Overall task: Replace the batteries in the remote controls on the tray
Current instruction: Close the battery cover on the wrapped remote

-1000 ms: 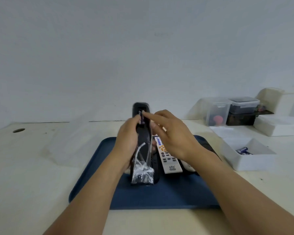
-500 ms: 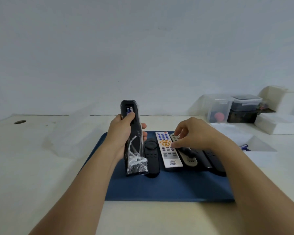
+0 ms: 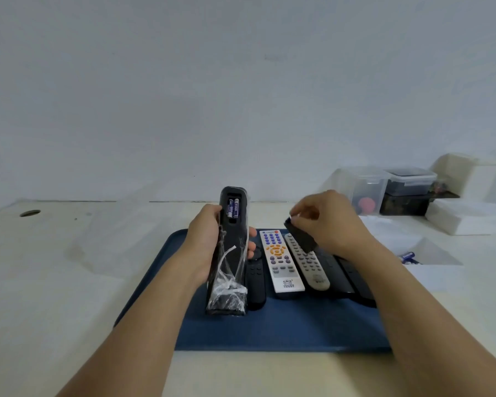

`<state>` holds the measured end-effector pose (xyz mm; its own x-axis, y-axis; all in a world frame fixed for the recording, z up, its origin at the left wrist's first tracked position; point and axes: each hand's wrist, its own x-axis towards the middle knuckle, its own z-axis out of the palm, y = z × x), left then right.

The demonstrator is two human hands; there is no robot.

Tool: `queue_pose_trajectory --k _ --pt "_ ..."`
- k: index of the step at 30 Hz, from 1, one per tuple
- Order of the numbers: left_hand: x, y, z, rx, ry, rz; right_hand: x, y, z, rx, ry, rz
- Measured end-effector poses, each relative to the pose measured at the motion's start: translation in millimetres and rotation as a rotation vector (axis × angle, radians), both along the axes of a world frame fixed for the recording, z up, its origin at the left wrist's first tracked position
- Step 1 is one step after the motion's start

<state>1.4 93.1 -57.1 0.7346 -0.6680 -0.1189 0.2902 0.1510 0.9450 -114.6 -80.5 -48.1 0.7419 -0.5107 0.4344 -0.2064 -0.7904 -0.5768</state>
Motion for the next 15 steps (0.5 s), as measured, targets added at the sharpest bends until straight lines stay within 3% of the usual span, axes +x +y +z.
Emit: queue_pose_trajectory --k 3,7,10,15 --pt "-8 -4 -1 -0.008 0.066 -0.069 2 5 2 0.382 -0.259 0.196" --pt "-14 -11 -5 -0.018 0.112 -0.126 9 15 0 0.905 -0.400 0.333" --pt "-14 -14 -8 0.004 0.074 -0.125 10 16 -1 0.935 -0.429 0.304" --pt "-24 -14 -3 -0.009 -0.167 -0.029 8 20 3 0.934 -0.456 0.198"
